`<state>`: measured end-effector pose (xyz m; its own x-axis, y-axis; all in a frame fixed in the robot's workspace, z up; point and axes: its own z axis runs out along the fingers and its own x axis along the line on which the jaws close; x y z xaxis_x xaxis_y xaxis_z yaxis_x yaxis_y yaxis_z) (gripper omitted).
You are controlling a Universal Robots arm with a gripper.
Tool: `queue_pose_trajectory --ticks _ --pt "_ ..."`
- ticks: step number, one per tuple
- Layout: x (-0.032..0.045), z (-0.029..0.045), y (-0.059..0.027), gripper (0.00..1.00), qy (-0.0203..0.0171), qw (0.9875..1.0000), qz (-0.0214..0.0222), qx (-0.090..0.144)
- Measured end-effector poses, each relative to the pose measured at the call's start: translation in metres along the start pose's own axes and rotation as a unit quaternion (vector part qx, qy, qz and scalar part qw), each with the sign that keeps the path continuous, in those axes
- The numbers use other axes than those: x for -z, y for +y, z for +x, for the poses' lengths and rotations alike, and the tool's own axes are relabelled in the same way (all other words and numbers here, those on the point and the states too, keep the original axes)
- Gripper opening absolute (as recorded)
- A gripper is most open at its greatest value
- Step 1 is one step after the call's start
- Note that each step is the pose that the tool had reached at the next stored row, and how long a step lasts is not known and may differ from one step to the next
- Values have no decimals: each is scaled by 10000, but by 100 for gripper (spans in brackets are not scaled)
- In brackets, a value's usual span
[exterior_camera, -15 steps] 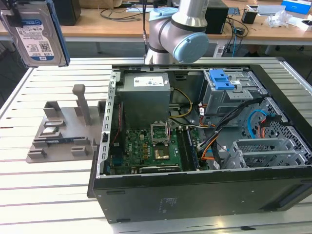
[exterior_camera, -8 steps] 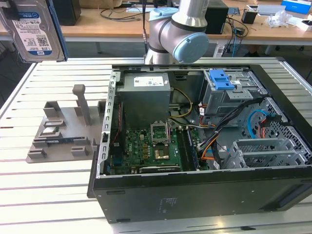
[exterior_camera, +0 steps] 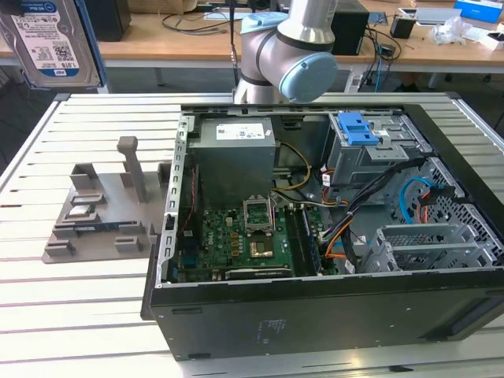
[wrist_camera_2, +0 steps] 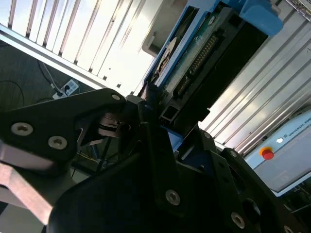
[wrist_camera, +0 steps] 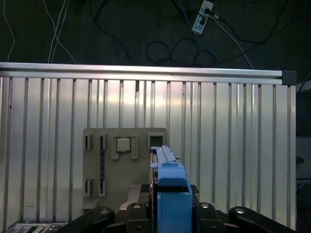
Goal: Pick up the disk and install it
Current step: 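Pick up the disk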
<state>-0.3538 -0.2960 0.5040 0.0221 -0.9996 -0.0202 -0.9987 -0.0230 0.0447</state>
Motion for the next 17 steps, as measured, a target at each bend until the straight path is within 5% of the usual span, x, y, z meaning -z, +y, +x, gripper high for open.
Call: queue_pose_trajectory --ticks 8,17 --pt "1 1 -9 37 -1 10000 0 1" --pt "17 7 -383 37 -1 10000 0 0"
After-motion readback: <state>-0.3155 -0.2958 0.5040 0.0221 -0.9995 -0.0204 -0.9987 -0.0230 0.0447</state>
